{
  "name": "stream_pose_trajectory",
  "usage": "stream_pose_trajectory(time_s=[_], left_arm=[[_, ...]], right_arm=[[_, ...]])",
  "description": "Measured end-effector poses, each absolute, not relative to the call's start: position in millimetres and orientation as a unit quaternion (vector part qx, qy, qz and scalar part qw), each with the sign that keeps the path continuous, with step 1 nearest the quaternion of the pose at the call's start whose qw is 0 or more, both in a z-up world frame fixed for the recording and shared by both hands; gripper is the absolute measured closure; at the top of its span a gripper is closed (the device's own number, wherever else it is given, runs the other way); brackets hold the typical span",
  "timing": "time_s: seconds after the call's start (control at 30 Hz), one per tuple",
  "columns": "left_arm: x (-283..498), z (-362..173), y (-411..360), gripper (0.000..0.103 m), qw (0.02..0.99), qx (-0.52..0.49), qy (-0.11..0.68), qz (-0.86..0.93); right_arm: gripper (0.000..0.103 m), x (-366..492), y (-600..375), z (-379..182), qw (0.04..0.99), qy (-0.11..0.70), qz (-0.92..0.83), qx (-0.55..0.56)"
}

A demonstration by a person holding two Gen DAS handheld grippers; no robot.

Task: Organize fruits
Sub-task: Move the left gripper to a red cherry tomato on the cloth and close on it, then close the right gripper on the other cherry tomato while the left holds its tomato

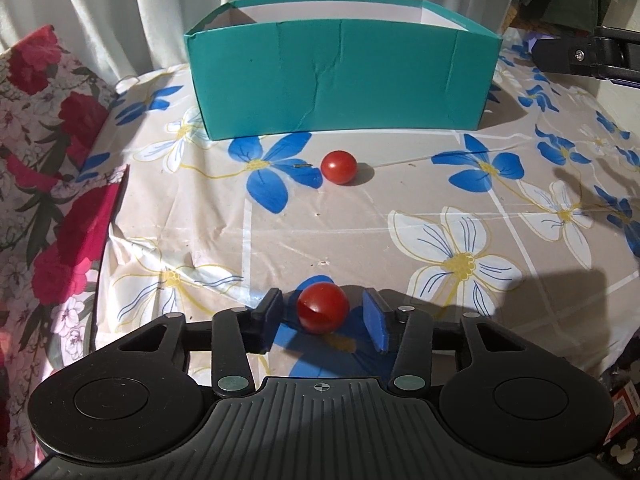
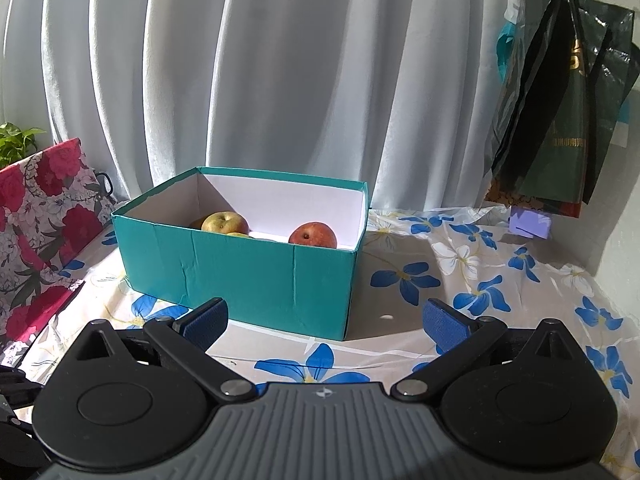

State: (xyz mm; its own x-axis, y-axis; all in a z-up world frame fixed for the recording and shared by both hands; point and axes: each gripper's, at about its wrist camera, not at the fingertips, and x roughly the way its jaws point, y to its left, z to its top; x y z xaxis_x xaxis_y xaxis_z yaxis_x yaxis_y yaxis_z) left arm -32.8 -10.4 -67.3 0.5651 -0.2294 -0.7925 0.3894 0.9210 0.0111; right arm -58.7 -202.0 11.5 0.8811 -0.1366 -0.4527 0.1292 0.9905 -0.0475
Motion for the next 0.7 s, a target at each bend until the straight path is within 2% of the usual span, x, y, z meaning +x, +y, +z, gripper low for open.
stream_pose_trajectory(time_s=[0.1, 0.7], left_arm=[[-32, -66, -10, 0.073, 0.879, 0.095, 0.434, -0.174], [-14, -45, 8, 0.073, 0.876, 0.065, 0.466, -0.106]], right_arm=[[0.0, -58, -202, 12, 0.969, 0.235, -0.07, -0.008], [0.0, -47, -185, -3, 0.965, 0.261, -0.04, -0.011]])
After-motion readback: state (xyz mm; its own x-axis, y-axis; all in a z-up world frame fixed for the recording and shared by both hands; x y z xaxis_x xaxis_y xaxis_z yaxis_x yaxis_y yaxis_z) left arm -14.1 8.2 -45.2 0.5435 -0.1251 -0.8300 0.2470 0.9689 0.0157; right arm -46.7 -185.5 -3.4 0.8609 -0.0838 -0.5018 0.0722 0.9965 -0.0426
